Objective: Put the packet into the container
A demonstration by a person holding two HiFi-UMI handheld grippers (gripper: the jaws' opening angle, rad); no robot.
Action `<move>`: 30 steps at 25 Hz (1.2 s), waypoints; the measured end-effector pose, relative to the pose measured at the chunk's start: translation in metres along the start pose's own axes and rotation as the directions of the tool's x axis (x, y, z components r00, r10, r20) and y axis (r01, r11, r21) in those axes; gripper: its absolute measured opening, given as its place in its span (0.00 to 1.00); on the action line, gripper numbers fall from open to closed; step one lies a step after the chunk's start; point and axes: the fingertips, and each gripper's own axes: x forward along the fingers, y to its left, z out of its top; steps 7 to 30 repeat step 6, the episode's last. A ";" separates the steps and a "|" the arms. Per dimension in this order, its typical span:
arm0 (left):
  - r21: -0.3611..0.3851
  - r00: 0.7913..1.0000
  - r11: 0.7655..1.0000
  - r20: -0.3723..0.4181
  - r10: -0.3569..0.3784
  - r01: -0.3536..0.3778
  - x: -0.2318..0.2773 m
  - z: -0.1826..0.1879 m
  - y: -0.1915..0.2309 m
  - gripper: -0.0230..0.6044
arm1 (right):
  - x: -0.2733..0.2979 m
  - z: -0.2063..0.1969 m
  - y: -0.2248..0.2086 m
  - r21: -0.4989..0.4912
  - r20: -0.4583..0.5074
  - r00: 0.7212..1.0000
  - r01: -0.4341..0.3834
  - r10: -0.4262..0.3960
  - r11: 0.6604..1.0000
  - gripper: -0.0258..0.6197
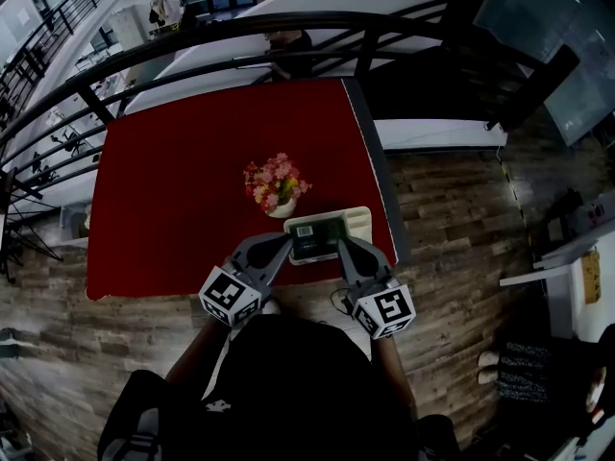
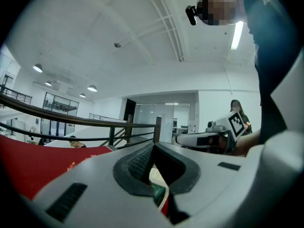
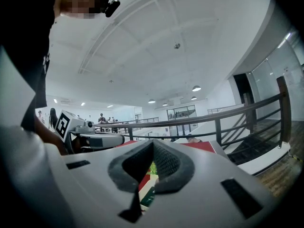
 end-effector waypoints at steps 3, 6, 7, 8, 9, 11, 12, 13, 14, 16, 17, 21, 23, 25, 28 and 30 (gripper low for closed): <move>0.001 1.000 1.000 0.006 0.000 0.000 -0.001 0.000 -0.001 0.05 | -0.001 0.001 0.001 0.003 0.000 1.000 0.000 0.000 1.000 0.07; -0.006 1.000 1.000 0.007 0.004 -0.004 -0.002 -0.002 -0.003 0.05 | -0.003 0.001 0.002 0.015 -0.005 1.000 0.002 -0.002 1.000 0.07; -0.006 1.000 1.000 0.007 0.004 -0.004 -0.002 -0.002 -0.003 0.05 | -0.003 0.001 0.002 0.015 -0.005 1.000 0.002 -0.002 1.000 0.07; -0.006 1.000 1.000 0.007 0.004 -0.004 -0.002 -0.002 -0.003 0.05 | -0.003 0.001 0.002 0.015 -0.005 1.000 0.002 -0.002 1.000 0.07; -0.006 1.000 1.000 0.007 0.004 -0.004 -0.002 -0.002 -0.003 0.05 | -0.003 0.001 0.002 0.015 -0.005 1.000 0.002 -0.002 1.000 0.07; -0.006 1.000 1.000 0.007 0.004 -0.004 -0.002 -0.002 -0.003 0.05 | -0.003 0.001 0.002 0.015 -0.005 1.000 0.002 -0.002 1.000 0.07; -0.006 1.000 1.000 0.007 0.004 -0.004 -0.002 -0.002 -0.003 0.05 | -0.003 0.001 0.002 0.015 -0.005 1.000 0.002 -0.002 1.000 0.07; -0.006 1.000 1.000 0.007 0.004 -0.004 -0.002 -0.002 -0.003 0.05 | -0.003 0.001 0.002 0.015 -0.005 1.000 0.002 -0.002 1.000 0.07; -0.006 1.000 1.000 0.007 0.004 -0.004 -0.002 -0.002 -0.003 0.05 | -0.003 0.001 0.002 0.015 -0.005 1.000 0.002 -0.002 1.000 0.07; -0.006 1.000 1.000 0.007 0.004 -0.004 -0.002 -0.002 -0.003 0.05 | -0.003 0.001 0.002 0.015 -0.005 1.000 0.002 -0.002 1.000 0.07; -0.006 1.000 1.000 0.007 0.004 -0.004 -0.002 -0.002 -0.003 0.05 | -0.003 0.001 0.002 0.015 -0.005 1.000 0.002 -0.002 1.000 0.07; -0.006 1.000 1.000 0.007 0.004 -0.004 -0.002 -0.002 -0.003 0.05 | -0.003 0.001 0.002 0.015 -0.005 1.000 0.002 -0.002 1.000 0.07; -0.006 1.000 1.000 0.007 0.004 -0.004 -0.002 -0.002 -0.003 0.05 | -0.003 0.001 0.002 0.015 -0.005 1.000 0.002 -0.002 1.000 0.07; -0.006 1.000 1.000 0.007 0.004 -0.004 -0.002 -0.002 -0.003 0.05 | -0.003 0.001 0.002 0.015 -0.005 1.000 0.002 -0.002 1.000 0.07; -0.006 1.000 1.000 0.007 0.004 -0.004 -0.002 -0.002 -0.003 0.05 | -0.003 0.001 0.002 0.015 -0.005 1.000 0.002 -0.002 1.000 0.07; -0.006 1.000 1.000 0.007 0.004 -0.004 -0.002 -0.002 -0.003 0.05 | -0.003 0.001 0.002 0.015 -0.005 1.000 0.002 -0.002 1.000 0.07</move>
